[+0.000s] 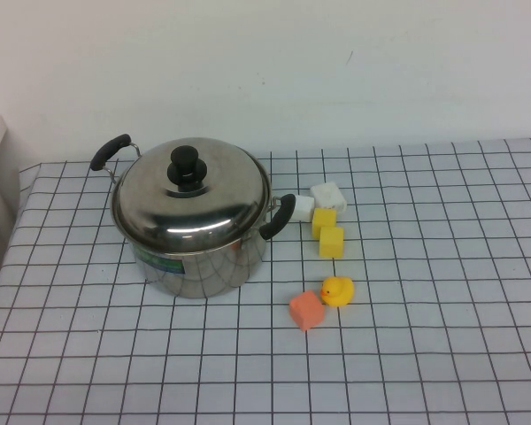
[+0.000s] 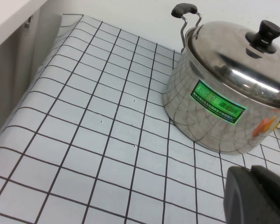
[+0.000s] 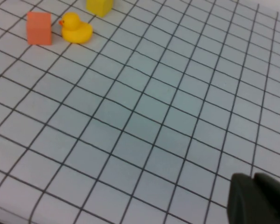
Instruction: Cover the pot
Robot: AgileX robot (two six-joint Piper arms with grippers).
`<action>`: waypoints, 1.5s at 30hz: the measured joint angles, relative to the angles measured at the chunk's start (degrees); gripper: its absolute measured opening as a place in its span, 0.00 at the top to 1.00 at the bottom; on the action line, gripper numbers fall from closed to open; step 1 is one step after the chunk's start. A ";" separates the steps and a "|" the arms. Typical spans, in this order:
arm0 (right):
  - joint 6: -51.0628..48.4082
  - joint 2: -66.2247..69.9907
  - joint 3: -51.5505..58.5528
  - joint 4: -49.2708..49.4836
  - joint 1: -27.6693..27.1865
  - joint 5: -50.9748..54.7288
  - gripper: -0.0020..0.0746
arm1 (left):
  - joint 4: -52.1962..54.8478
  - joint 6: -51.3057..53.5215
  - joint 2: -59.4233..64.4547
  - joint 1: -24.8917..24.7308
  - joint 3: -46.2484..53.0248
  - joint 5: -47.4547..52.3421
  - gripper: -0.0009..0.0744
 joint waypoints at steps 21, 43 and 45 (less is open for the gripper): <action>-0.24 -14.46 7.17 1.38 -18.03 -13.75 0.96 | 0.00 0.00 0.00 0.00 0.00 0.00 0.99; 5.29 -14.94 12.26 1.07 -18.03 -11.56 0.96 | 0.00 0.20 0.00 0.00 0.00 0.00 0.99; 5.51 -14.94 12.26 1.07 -18.03 -11.56 0.96 | 0.00 0.20 0.00 0.00 0.00 0.00 0.99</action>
